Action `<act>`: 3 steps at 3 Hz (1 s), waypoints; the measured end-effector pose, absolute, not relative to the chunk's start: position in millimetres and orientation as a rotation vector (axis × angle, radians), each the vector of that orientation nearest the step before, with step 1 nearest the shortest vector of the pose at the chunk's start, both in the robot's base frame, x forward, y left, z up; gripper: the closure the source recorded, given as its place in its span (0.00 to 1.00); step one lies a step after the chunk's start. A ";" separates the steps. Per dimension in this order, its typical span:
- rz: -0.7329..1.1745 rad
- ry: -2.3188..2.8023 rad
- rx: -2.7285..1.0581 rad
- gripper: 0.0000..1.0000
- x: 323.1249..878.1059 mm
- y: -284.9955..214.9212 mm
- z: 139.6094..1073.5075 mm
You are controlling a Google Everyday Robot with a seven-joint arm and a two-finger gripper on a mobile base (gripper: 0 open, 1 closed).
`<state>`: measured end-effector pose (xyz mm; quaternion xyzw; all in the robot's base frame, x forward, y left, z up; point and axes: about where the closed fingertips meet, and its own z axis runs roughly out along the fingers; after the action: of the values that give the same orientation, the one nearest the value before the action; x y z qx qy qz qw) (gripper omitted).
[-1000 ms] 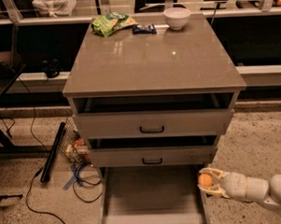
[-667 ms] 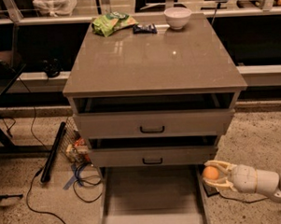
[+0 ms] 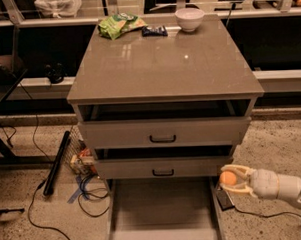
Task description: Pick orange from bottom drawer and place on counter
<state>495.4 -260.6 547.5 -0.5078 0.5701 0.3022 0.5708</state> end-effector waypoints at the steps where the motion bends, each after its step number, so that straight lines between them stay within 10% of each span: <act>1: 0.766 1.269 -1.183 1.00 518.1 -275.8 603.5; 3: 0.693 1.187 -1.263 1.00 540.2 -303.9 731.2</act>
Offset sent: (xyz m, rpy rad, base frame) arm 0.0565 -0.0616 0.2106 0.0233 -0.1418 0.0943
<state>540.2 -303.9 731.2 -0.5437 0.5109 0.2984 0.5953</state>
